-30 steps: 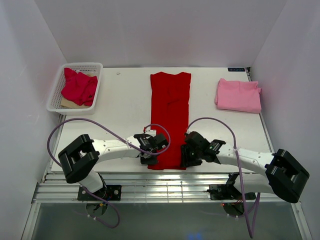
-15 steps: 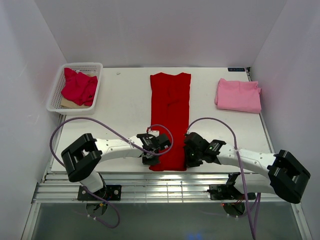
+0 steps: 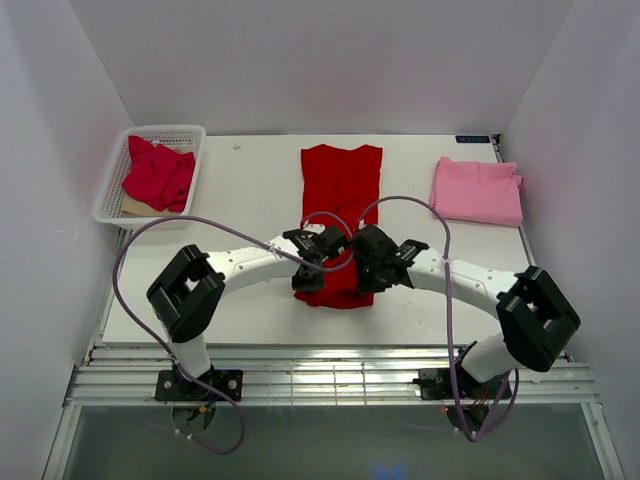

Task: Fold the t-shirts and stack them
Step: Grab the bottom of the folded rectangular tshirt with both arms, then fold the folded rectangular tshirt in 1/3 of the way, then grab one side of the 2/3 rectangular tshirt with both arms

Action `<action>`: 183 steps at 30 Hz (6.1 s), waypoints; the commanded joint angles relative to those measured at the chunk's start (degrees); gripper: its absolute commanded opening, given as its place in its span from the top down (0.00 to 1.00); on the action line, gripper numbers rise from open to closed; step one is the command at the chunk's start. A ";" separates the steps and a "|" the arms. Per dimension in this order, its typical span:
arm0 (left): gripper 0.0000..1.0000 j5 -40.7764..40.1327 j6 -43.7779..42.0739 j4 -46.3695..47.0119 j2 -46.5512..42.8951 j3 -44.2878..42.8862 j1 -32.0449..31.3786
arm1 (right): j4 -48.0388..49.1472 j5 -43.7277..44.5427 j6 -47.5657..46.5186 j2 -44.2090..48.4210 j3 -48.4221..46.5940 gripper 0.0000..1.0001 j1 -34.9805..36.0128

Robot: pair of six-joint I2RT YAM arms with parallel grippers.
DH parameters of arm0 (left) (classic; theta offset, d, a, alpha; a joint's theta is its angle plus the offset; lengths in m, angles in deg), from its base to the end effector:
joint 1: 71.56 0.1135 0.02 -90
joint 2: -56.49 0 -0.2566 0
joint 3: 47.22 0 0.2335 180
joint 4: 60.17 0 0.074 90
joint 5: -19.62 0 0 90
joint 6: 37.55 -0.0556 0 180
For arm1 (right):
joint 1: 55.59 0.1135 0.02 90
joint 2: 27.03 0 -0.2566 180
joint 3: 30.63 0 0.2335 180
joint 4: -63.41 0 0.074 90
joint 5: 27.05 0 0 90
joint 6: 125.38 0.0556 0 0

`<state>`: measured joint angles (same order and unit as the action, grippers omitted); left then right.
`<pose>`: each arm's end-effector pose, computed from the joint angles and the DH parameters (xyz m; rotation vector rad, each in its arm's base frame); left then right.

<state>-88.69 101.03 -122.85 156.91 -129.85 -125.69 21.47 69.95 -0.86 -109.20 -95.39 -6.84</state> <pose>0.1956 -0.2408 0.1695 0.0976 2.7862 0.0991 0.1856 0.2013 0.1867 -0.2831 2.6249 0.3599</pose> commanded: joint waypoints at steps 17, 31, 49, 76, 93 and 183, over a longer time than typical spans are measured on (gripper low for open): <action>1.00 1.34 -20.63 7.80 15.67 -29.19 17.21 | 0.07 -1.29 -17.56 -21.01 -26.24 0.92 -16.13; 1.00 7.49 -24.05 7.80 26.22 -44.39 24.15 | -3.89 -3.84 -22.39 -34.63 -45.66 0.92 -23.17; 0.40 2.25 -25.20 9.91 29.14 -52.14 27.15 | -6.18 -3.15 -24.68 -43.87 -57.27 0.66 -26.34; 1.00 10.75 -14.38 29.42 20.86 -20.68 17.13 | 3.14 -26.33 -16.77 -37.71 -46.73 0.92 -23.62; 1.00 12.85 -9.47 37.24 9.09 2.88 10.89 | 5.78 -28.98 -13.87 -42.98 -43.48 0.92 -21.33; 0.75 -3.48 -16.15 25.06 -5.14 -6.87 -4.50 | 2.53 -6.38 -22.15 -12.79 -30.61 0.65 -19.40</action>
<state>-86.04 86.49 -91.27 158.09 -132.67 -130.09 23.64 63.11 -24.90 -131.37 -132.74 -26.82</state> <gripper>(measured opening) 0.196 0.319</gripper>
